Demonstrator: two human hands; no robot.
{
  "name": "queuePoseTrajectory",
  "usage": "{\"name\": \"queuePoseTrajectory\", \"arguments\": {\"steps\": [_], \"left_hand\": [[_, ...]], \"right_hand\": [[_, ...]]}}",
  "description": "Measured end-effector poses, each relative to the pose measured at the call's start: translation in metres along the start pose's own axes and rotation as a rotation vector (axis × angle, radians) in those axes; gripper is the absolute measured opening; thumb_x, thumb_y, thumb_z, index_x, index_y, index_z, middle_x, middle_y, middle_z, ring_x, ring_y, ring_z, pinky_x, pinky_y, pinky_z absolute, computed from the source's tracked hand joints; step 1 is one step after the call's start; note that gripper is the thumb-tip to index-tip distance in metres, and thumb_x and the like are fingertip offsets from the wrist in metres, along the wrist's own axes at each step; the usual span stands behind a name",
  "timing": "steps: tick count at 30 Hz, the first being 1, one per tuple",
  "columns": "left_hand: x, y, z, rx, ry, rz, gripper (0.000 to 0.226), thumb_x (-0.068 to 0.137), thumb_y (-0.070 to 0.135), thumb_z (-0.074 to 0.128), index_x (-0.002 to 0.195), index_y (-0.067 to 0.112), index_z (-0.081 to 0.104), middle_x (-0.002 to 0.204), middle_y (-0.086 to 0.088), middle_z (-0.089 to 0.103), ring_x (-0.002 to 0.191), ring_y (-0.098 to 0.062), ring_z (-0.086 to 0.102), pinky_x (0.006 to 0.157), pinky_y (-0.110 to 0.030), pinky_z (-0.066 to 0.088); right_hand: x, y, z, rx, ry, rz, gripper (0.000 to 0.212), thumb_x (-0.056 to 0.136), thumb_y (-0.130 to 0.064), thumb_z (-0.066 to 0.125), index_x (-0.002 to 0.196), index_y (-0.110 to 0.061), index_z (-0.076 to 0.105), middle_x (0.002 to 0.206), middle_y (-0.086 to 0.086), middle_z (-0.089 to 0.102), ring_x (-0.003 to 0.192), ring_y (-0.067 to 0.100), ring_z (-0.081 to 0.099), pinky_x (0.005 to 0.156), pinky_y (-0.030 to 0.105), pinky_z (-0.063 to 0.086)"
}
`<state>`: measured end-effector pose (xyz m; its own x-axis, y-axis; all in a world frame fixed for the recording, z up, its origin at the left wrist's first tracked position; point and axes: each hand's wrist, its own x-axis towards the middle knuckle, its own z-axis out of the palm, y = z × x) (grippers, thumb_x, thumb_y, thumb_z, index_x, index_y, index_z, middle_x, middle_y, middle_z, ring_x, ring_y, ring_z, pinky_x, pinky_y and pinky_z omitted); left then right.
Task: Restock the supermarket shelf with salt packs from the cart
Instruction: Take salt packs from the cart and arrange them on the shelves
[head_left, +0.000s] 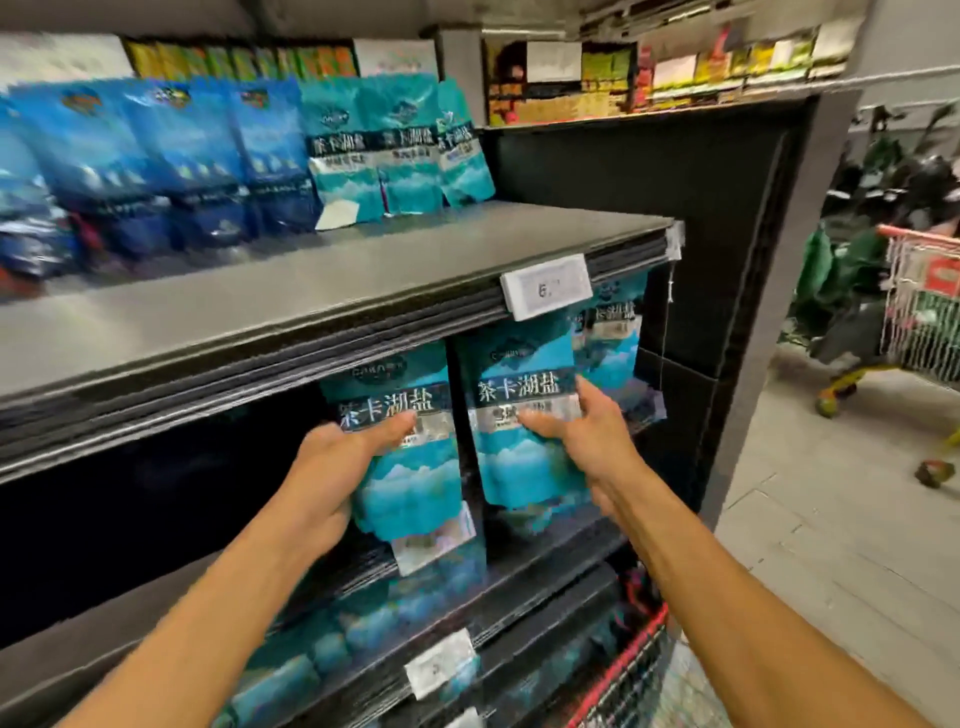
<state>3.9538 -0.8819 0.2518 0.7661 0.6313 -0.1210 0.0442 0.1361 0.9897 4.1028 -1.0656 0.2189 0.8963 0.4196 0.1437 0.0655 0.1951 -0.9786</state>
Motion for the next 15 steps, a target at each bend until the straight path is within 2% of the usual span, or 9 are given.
{"name": "queuePoseTrajectory", "arguments": {"steps": [1,2,3,4,6,7,9,12,15], "left_hand": [[0.013,0.002,0.002,-0.015,0.004,-0.042,0.029,0.069,0.023,0.081,0.088,0.003,0.073,0.085,-0.015,0.076,0.064,-0.024,0.072,0.058,-0.031,0.060],[0.026,0.002,0.004,-0.034,-0.018,-0.065,0.018,0.075,0.021,0.076,0.085,0.006,0.073,0.084,-0.012,0.077,0.061,-0.020,0.072,0.054,-0.027,0.058],[0.038,0.001,0.008,-0.044,-0.057,-0.064,0.007,0.083,0.015,0.068,0.084,0.009,0.073,0.085,-0.008,0.077,0.059,-0.015,0.072,0.050,-0.022,0.056],[0.050,-0.002,0.012,-0.047,-0.078,-0.043,0.011,0.089,0.009,0.061,0.087,0.012,0.071,0.088,-0.005,0.076,0.060,-0.011,0.072,0.049,-0.020,0.055],[0.069,-0.006,0.026,-0.037,-0.088,0.013,0.019,0.086,0.013,0.065,0.104,0.012,0.070,0.105,-0.010,0.074,0.073,-0.014,0.074,0.061,-0.022,0.059],[0.075,-0.007,0.033,-0.035,-0.068,0.032,0.035,0.080,0.020,0.072,0.112,0.009,0.068,0.111,-0.013,0.073,0.084,-0.020,0.073,0.072,-0.029,0.061],[0.087,-0.011,0.044,-0.076,-0.035,0.066,0.047,0.077,0.022,0.077,0.119,0.003,0.066,0.113,-0.017,0.071,0.095,-0.030,0.070,0.085,-0.041,0.058],[0.100,-0.016,0.050,-0.121,-0.012,0.104,0.036,0.074,0.023,0.081,0.107,0.012,0.069,0.102,-0.011,0.076,0.086,-0.026,0.074,0.069,-0.036,0.060],[0.106,-0.024,0.052,-0.104,0.021,0.171,0.035,0.066,0.031,0.086,0.094,0.022,0.068,0.094,-0.001,0.078,0.081,-0.018,0.075,0.063,-0.032,0.060]], "right_hand": [[0.015,0.001,0.009,-0.004,0.015,-0.014,0.043,0.074,-0.001,0.082,0.099,-0.027,0.060,0.082,-0.022,0.071,0.069,-0.011,0.063,0.068,0.012,0.056],[0.028,0.003,0.016,-0.006,0.023,-0.016,0.050,0.074,-0.004,0.083,0.107,-0.030,0.056,0.088,-0.022,0.067,0.075,-0.012,0.061,0.072,0.010,0.052],[0.041,0.007,0.022,-0.005,0.022,-0.019,0.050,0.074,-0.004,0.083,0.110,-0.027,0.059,0.094,-0.016,0.065,0.083,-0.006,0.061,0.077,0.015,0.051],[0.052,0.011,0.026,-0.010,0.019,-0.033,0.039,0.073,-0.001,0.082,0.099,-0.022,0.063,0.095,-0.008,0.069,0.085,0.002,0.064,0.077,0.022,0.053],[0.069,0.019,0.030,-0.064,0.023,-0.049,0.025,0.072,0.007,0.079,0.084,-0.011,0.065,0.081,-0.002,0.072,0.079,0.011,0.068,0.076,0.032,0.057],[0.075,0.022,0.029,-0.087,0.024,-0.039,0.023,0.073,0.009,0.077,0.082,-0.009,0.065,0.076,-0.002,0.072,0.077,0.012,0.068,0.077,0.031,0.058],[0.080,0.028,0.024,-0.124,0.036,-0.045,0.026,0.076,0.007,0.075,0.074,-0.014,0.062,0.069,-0.010,0.070,0.071,0.007,0.066,0.069,0.021,0.056],[0.078,0.032,0.016,-0.305,0.067,-0.171,0.025,0.076,-0.010,0.082,0.074,-0.024,0.062,0.067,-0.018,0.068,0.067,-0.005,0.061,0.060,0.009,0.046],[0.071,0.045,0.009,-0.581,0.206,-0.291,0.031,0.076,-0.028,0.084,0.084,-0.026,0.054,0.078,-0.011,0.058,0.067,0.004,0.052,0.063,0.023,0.045]]}}
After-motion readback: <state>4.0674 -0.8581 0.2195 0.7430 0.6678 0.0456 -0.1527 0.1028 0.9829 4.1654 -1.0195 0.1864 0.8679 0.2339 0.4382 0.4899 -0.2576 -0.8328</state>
